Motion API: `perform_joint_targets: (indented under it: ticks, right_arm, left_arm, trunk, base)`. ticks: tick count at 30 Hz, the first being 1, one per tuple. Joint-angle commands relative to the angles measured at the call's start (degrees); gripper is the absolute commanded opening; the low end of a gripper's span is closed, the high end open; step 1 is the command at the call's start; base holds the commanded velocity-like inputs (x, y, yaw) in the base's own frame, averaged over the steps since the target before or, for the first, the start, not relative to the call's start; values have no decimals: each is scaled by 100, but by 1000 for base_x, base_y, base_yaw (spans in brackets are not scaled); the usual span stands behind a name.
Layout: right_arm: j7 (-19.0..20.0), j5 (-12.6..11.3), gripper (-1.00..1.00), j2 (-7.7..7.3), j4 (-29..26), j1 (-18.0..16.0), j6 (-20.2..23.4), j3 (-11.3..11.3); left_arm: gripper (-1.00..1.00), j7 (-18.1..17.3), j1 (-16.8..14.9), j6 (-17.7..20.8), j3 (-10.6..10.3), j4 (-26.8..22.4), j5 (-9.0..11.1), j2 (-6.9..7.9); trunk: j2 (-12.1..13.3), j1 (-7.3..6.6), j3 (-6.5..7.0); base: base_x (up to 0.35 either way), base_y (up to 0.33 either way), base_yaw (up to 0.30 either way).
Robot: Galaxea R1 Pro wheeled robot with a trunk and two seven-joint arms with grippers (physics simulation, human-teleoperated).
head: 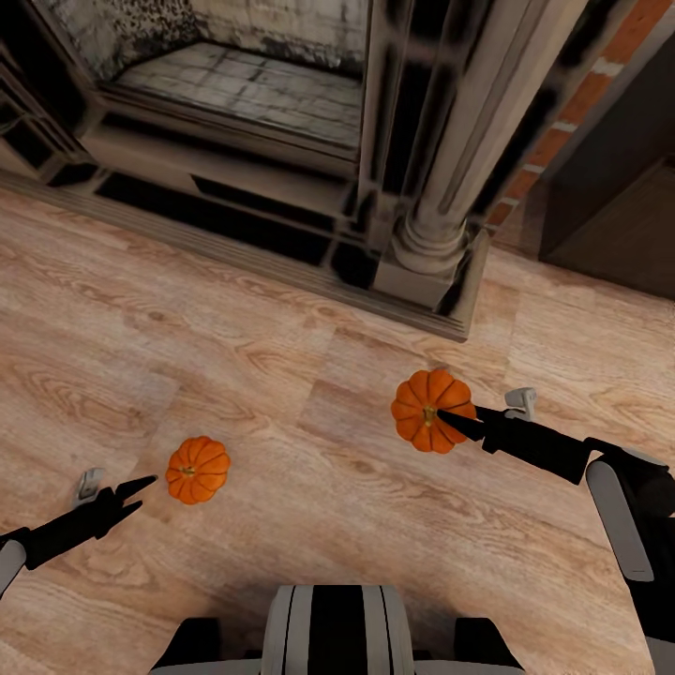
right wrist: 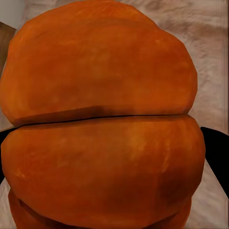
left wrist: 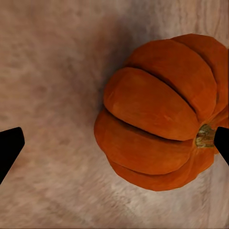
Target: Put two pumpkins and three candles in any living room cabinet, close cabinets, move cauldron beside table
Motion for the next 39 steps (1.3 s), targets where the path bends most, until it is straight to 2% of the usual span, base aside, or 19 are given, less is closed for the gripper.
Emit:
perform_joint_targets:
  ticks: [1,5,8,12,16,21,39]
  right_arm:
    - [10,-23,-100,0,-1,-3,34,-4]
    - [37,-23,-100,1,2,-3,31,-4]
    - [285,-23,-100,6,4,-3,28,-8]
    - [407,-20,-100,7,2,-3,28,-12]
    - [435,-19,-100,7,4,-3,27,-12]
    - [450,-19,-100,7,3,-3,27,-13]
    - [476,-21,-100,-1,4,3,27,-16]
  left_arm:
    - [100,-9,-1,37,5,2,23,0]
    - [100,-14,-1,17,-11,-1,10,-5]
    - [100,-16,-1,-114,-34,-5,-28,-51]
    - [100,-11,5,-245,-58,-7,-52,-72]
    - [100,-9,7,-325,-100,-7,-67,-72]
    - [100,-8,7,-381,-281,-7,-73,-71]
    - [100,-16,7,-412,-327,-7,-57,-70]
  trunk:
    - [-1,-1,-3]
    - [-1,-1,-3]
    - [-1,-1,-3]
    - [-1,-1,-3]
    - [-1,-1,-3]
    - [-1,-1,-3]
    - [-1,-1,-3]
  base:
    - [0,0,-56]
    - [0,0,-23]
    - [0,0,-6]
    - [0,0,-2]
    - [0,0,0]
    - [0,0,0]
    - [0,0,-50]
